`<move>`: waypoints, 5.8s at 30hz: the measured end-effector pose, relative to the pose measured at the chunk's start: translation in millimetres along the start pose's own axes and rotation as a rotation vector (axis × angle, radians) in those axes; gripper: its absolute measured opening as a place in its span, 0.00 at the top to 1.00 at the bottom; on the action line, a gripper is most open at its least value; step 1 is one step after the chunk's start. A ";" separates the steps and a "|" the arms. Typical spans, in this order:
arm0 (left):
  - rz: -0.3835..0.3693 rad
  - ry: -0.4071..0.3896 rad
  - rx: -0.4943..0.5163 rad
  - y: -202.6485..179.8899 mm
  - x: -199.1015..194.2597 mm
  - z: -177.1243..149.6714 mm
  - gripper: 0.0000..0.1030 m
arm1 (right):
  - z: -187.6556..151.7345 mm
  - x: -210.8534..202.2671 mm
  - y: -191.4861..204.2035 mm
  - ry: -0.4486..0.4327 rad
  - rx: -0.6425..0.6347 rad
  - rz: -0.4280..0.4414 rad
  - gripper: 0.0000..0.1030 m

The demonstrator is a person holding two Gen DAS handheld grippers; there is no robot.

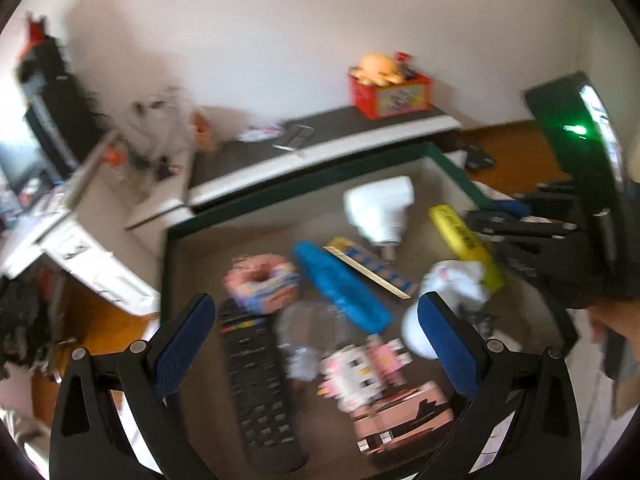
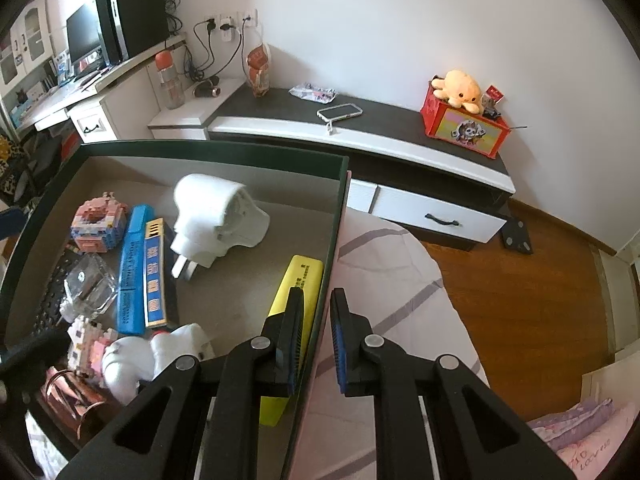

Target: Organize rigid objects

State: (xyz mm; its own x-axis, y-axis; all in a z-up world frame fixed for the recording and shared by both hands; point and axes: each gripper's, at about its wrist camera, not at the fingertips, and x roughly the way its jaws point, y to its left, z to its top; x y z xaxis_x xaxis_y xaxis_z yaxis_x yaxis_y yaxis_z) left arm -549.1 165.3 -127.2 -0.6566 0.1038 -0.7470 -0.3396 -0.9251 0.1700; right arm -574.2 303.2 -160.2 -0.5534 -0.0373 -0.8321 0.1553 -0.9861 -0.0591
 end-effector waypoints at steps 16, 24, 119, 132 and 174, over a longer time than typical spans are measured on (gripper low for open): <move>-0.018 -0.028 -0.070 17.8 -32.4 -28.5 0.00 | -17.7 -78.0 49.7 -0.156 -0.064 0.018 0.13; 0.006 -0.036 -0.149 36.1 -47.3 -35.9 0.00 | -19.4 -94.8 49.7 -0.190 -0.067 -0.040 0.00; 0.348 -0.785 -0.207 -24.4 -502.4 -238.5 0.00 | -253.0 -477.3 177.6 -0.866 -0.120 0.033 0.00; 0.301 -0.763 -0.216 -15.4 -471.0 -203.3 0.00 | -225.8 -459.0 161.1 -0.860 -0.088 0.017 0.00; 0.321 -0.835 -0.245 -32.2 -513.1 -290.9 0.00 | -309.7 -506.7 196.1 -1.029 -0.053 -0.117 0.00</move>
State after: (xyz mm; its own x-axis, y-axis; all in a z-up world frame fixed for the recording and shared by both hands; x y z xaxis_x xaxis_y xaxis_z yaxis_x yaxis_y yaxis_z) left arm -5.4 35.5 63.7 -0.9990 -0.0290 0.0339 0.0315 -0.9965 0.0769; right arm -9.9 178.8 79.0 -0.9948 -0.0871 0.0523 0.0781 -0.9849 -0.1544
